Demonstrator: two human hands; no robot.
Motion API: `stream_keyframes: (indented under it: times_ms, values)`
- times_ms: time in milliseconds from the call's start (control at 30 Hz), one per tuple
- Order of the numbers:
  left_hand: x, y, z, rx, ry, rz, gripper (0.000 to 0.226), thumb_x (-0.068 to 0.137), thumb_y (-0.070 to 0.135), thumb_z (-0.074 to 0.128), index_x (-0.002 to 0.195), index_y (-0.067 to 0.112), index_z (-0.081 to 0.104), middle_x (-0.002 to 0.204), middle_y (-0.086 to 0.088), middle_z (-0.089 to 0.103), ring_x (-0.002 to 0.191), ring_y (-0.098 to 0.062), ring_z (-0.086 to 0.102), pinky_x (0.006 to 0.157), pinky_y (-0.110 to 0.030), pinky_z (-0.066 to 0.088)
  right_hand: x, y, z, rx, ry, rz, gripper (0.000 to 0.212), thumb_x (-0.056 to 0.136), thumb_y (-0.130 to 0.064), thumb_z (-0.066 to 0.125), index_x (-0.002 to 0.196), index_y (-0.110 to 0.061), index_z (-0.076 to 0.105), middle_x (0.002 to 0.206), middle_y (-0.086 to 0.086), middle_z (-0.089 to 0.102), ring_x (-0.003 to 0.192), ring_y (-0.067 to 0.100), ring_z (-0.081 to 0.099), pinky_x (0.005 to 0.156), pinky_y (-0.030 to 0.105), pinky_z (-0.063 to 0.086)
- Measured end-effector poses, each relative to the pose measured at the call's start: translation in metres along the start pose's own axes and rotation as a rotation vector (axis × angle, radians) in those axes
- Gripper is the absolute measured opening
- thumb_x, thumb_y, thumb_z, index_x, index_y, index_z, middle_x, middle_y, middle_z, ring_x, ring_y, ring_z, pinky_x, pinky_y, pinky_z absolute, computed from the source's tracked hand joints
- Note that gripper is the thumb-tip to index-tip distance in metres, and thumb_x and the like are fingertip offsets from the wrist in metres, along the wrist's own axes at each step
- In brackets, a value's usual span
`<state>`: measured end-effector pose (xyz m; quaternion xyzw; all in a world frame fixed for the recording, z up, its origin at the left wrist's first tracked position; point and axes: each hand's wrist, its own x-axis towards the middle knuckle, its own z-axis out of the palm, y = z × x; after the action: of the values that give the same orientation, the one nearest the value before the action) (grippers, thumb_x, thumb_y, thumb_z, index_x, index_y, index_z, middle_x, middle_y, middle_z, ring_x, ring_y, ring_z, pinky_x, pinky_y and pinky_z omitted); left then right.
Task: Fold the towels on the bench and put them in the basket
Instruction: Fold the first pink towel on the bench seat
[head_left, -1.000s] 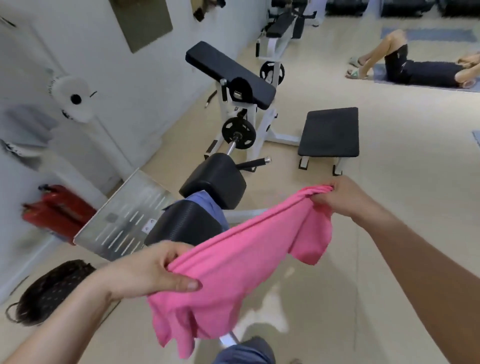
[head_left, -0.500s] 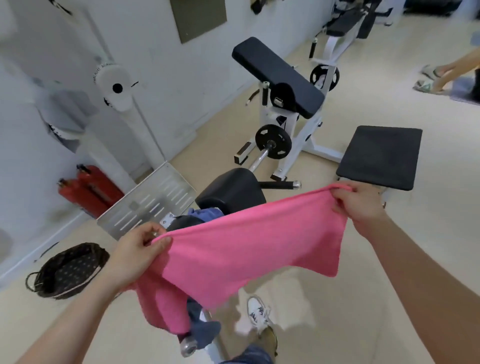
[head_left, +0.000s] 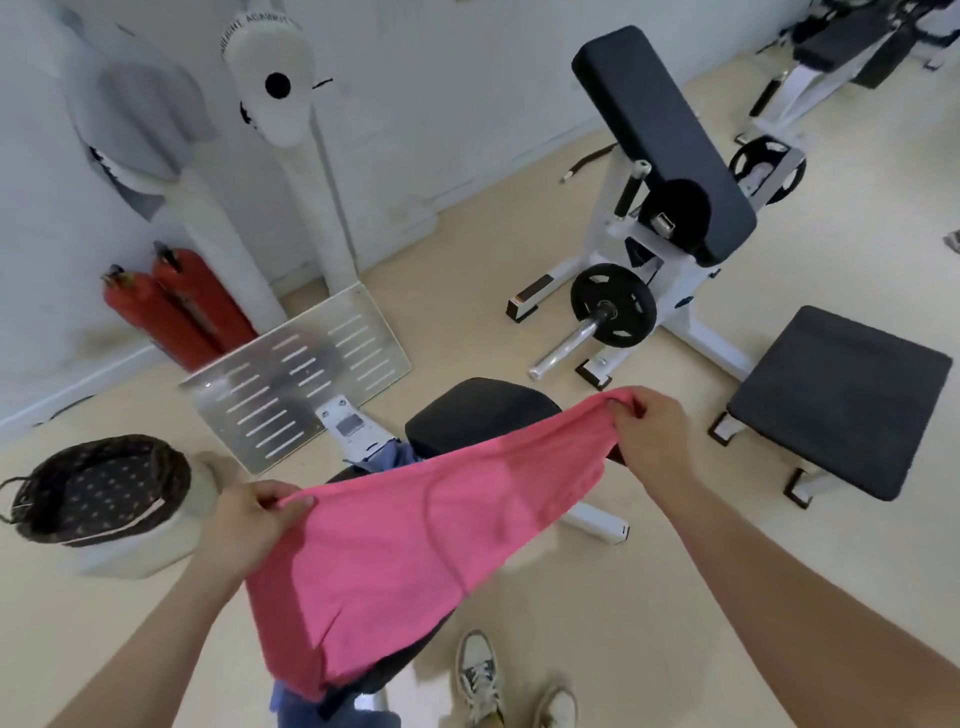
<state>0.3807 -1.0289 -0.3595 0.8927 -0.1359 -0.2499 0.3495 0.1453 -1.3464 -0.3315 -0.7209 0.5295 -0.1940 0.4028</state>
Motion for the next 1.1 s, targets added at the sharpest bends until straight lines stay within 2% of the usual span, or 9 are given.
stream_keyframes:
  times_ms: [100, 333, 400, 467, 567, 633, 800, 900, 1100]
  values:
    - [0.020, -0.011, 0.008, 0.041, 0.158, 0.005, 0.017, 0.085, 0.020, 0.070, 0.068, 0.022, 0.067, 0.060, 0.005, 0.060, 0.060, -0.016, 0.054, 0.056, -0.016, 0.039, 0.032, -0.011, 0.029, -0.018, -0.006, -0.048, 0.034, 0.088, -0.006, 0.048, 0.082, -0.031, 0.070, 0.082, -0.013, 0.066, 0.087, 0.011, 0.060, 0.080, 0.023, 0.043]
    - [0.060, -0.037, 0.031, 0.185, 0.312, -0.179, 0.015, 0.088, 0.041, 0.058, 0.084, 0.030, 0.067, 0.084, -0.001, 0.068, 0.090, -0.033, 0.062, 0.080, -0.043, 0.048, 0.098, -0.018, 0.096, -0.089, -0.076, -0.164, 0.026, 0.092, -0.012, 0.051, 0.101, -0.022, 0.072, 0.089, -0.011, 0.063, 0.085, 0.007, 0.053, 0.073, 0.016, 0.035]
    - [0.063, -0.034, 0.042, 0.329, 0.367, -0.273, 0.010, 0.086, 0.034, 0.059, 0.091, 0.031, 0.068, 0.100, -0.006, 0.065, 0.101, -0.035, 0.056, 0.087, -0.050, 0.044, 0.112, -0.019, 0.115, -0.079, -0.127, -0.181, 0.026, 0.093, -0.011, 0.049, 0.104, -0.019, 0.071, 0.092, -0.008, 0.064, 0.085, 0.007, 0.054, 0.074, 0.015, 0.036]
    - [0.060, -0.018, 0.063, 0.413, 0.425, -0.178, 0.019, 0.083, 0.019, 0.064, 0.101, 0.026, 0.068, 0.113, -0.007, 0.060, 0.108, -0.036, 0.050, 0.086, -0.051, 0.039, 0.124, -0.016, 0.132, -0.093, -0.194, -0.190, 0.026, 0.095, -0.010, 0.047, 0.103, -0.016, 0.070, 0.093, -0.004, 0.066, 0.084, 0.009, 0.055, 0.074, 0.016, 0.039]
    - [0.050, 0.023, 0.123, 0.371, 0.180, 0.303, 0.026, 0.085, 0.023, 0.059, 0.109, 0.023, 0.069, 0.117, -0.001, 0.064, 0.107, -0.029, 0.059, 0.085, -0.037, 0.046, 0.134, -0.005, 0.150, -0.124, -0.340, -0.216, 0.029, 0.098, -0.011, 0.041, 0.100, -0.013, 0.070, 0.090, -0.001, 0.068, 0.081, 0.013, 0.060, 0.078, 0.024, 0.048]
    - [0.043, 0.047, 0.174, 0.410, -0.075, 0.440, 0.038, 0.092, 0.044, 0.045, 0.125, 0.031, 0.059, 0.135, 0.003, 0.056, 0.123, -0.022, 0.053, 0.099, -0.035, 0.044, 0.139, 0.003, 0.154, -0.172, -0.413, -0.211, 0.029, 0.098, -0.014, 0.040, 0.102, -0.014, 0.068, 0.096, -0.002, 0.069, 0.084, 0.012, 0.059, 0.076, 0.021, 0.042]
    - [0.050, 0.075, 0.237, 0.634, -0.146, 0.411, 0.052, 0.094, 0.050, 0.035, 0.141, 0.030, 0.042, 0.146, 0.001, 0.045, 0.133, -0.020, 0.043, 0.104, -0.051, 0.031, 0.164, 0.019, 0.160, -0.463, -0.550, -0.246, 0.035, 0.094, -0.025, 0.047, 0.128, -0.020, 0.052, 0.121, 0.006, 0.060, 0.107, 0.024, 0.057, 0.093, 0.037, 0.046]
    - [0.061, 0.075, 0.239, 0.649, -0.172, 0.397, 0.052, 0.094, 0.042, 0.033, 0.143, 0.026, 0.040, 0.146, 0.002, 0.045, 0.133, -0.018, 0.044, 0.106, -0.048, 0.035, 0.171, 0.027, 0.160, -0.579, -0.727, -0.096, 0.050, 0.092, -0.039, 0.049, 0.138, -0.019, 0.042, 0.133, 0.007, 0.055, 0.118, 0.028, 0.055, 0.099, 0.043, 0.045]
    - [0.083, 0.085, 0.237, 0.515, -0.273, 0.306, 0.067, 0.091, 0.056, -0.001, 0.151, 0.029, 0.013, 0.158, 0.010, 0.013, 0.146, -0.012, 0.012, 0.117, -0.034, 0.003, 0.177, 0.031, 0.164, -0.438, -0.497, -0.162, 0.016, 0.090, -0.015, 0.059, 0.103, -0.018, 0.068, 0.104, -0.001, 0.070, 0.097, 0.018, 0.064, 0.088, 0.033, 0.050]
